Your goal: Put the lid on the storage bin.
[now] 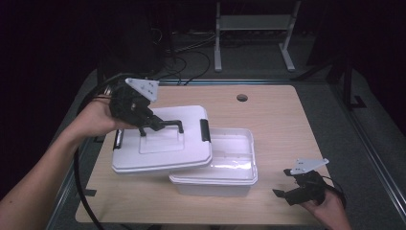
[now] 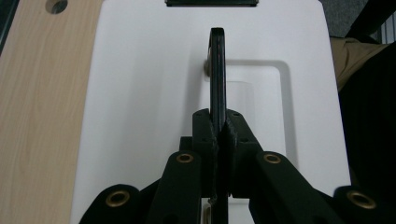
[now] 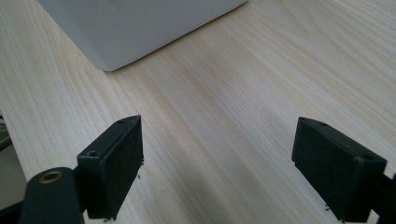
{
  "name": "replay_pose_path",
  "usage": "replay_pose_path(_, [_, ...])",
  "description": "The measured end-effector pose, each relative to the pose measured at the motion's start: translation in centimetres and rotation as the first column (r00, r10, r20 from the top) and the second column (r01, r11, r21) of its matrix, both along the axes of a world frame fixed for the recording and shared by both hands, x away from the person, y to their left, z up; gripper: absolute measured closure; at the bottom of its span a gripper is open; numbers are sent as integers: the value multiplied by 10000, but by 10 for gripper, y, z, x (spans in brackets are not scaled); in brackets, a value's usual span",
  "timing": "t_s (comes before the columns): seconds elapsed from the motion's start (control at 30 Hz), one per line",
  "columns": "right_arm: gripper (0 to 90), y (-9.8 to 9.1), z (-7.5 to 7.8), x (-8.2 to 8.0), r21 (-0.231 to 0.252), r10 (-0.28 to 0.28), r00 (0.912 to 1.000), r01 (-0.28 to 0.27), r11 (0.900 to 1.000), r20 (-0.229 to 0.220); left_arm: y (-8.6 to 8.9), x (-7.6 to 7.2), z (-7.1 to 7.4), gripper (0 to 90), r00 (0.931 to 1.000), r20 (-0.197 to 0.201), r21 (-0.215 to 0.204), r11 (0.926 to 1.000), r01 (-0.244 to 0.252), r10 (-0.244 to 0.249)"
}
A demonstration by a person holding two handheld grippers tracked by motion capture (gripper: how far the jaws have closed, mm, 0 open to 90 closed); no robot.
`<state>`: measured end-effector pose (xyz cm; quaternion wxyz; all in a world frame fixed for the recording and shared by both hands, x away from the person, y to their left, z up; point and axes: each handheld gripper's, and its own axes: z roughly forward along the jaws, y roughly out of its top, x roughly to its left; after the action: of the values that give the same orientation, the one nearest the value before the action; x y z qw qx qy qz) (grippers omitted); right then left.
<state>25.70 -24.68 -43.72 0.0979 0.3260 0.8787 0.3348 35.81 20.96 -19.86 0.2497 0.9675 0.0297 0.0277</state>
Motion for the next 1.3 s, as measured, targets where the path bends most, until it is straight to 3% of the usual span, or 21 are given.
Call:
replay_pose_path(0.3, [161,-3,2,-2,101,-61,9999,59,9999,113,-45,7,-11,844,9985,-172,85,9987,512,-511])
replay_pose_path(0.7, [161,-6,3,-3,181,-115,9998,112,9998,176,-87,12,-24,844,9942,-361,-92,9948,1015,-1018])
replay_pose_path(1.3, [161,-7,4,-4,215,-88,9998,83,9997,201,-124,16,-44,844,9905,-443,26,9914,1307,-1305])
